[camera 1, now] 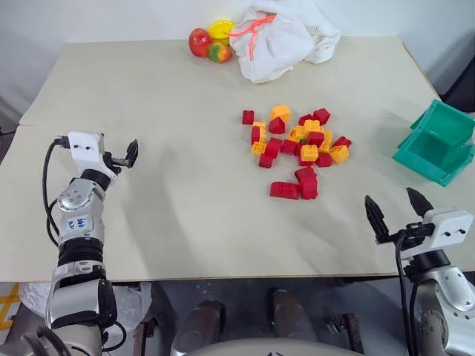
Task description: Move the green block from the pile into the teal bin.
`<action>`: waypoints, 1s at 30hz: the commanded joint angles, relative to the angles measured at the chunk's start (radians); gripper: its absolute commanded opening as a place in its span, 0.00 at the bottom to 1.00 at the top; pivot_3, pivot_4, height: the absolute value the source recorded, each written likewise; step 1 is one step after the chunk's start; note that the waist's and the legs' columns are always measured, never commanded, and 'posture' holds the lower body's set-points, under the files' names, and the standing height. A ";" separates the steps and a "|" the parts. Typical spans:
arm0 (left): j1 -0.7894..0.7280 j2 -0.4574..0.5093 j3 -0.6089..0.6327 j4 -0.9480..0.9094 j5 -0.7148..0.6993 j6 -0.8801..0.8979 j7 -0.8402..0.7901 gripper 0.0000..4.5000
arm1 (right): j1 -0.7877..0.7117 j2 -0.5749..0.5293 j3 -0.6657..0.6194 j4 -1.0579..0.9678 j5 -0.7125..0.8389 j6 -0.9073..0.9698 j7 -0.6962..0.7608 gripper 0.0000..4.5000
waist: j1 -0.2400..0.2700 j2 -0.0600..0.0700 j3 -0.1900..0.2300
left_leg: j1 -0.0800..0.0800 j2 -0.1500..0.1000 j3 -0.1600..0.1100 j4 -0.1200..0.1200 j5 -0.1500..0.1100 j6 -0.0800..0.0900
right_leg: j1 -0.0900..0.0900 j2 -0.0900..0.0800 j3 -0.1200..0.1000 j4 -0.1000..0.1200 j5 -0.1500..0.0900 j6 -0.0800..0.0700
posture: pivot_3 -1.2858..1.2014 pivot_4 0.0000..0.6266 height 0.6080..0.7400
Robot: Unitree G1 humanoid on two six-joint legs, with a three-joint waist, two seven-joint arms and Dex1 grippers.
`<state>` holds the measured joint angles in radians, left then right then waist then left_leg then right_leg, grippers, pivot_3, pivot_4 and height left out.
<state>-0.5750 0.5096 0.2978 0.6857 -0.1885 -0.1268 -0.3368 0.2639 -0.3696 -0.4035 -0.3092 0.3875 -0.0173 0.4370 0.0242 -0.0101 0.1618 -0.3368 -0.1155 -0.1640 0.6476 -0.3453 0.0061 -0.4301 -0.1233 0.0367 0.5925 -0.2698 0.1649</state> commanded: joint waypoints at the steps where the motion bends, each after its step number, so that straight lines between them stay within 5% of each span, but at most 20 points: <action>1: -0.012 0.010 0.008 -0.008 -0.011 -0.006 -0.016 1.00 | -0.003 -0.011 -0.021 -0.054 0.021 0.016 -0.012 0.99 | 0.000 0.000 0.000 | 0.000 0.000 0.000 0.000 0.000 0.000 | 0.000 0.000 0.000 0.000 0.000 0.000 | 0.52 0.24 1.00; 9: -0.029 0.015 -0.025 -0.057 -0.076 0.056 -0.211 1.00 | -0.039 -0.064 -0.001 -0.168 0.050 0.230 -0.057 0.99 | 0.000 0.000 0.000 | 0.000 0.001 0.000 0.001 0.000 0.000 | 0.000 0.001 0.000 0.001 0.000 0.000 | 0.52 0.24 1.00; 16: -0.030 0.043 -0.139 -0.084 -0.085 -0.018 -0.588 1.00 | -0.225 -0.114 0.151 -0.360 0.126 0.574 -0.147 0.99 | -0.007 0.002 0.001 | 0.000 0.003 0.001 0.001 -0.001 -0.001 | 0.000 0.003 0.001 0.000 0.000 -0.001 | 0.52 0.24 1.00; 20: -0.075 0.003 -0.112 -0.042 -0.223 -0.022 -0.861 1.00 | -0.413 -0.092 0.283 -0.367 0.091 0.724 -0.224 0.79 | -0.005 0.002 0.002 | -0.001 0.006 0.002 0.003 -0.002 -0.002 | -0.002 0.006 0.002 0.000 0.001 -0.003 | 0.52 0.24 1.00; 30: -0.146 -0.011 -0.156 0.070 -0.233 -0.053 -1.193 1.00 | -0.846 0.147 0.426 -0.011 -0.006 0.820 -0.370 0.03 | -0.032 0.002 0.002 | -0.019 0.006 0.002 0.014 -0.003 -0.002 | -0.018 0.006 0.000 0.011 0.002 -0.004 | 0.52 0.24 1.00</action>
<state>-0.6976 0.4866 0.1372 0.7466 -0.4074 -0.1769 -1.4968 -0.5327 -0.2506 0.0111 -0.3892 0.4114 0.8125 0.0935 -0.0073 -0.0082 0.1634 -0.3554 -0.1099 -0.1618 0.6620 -0.3483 0.0037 -0.4487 -0.1172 0.0366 0.6044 -0.2677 0.1606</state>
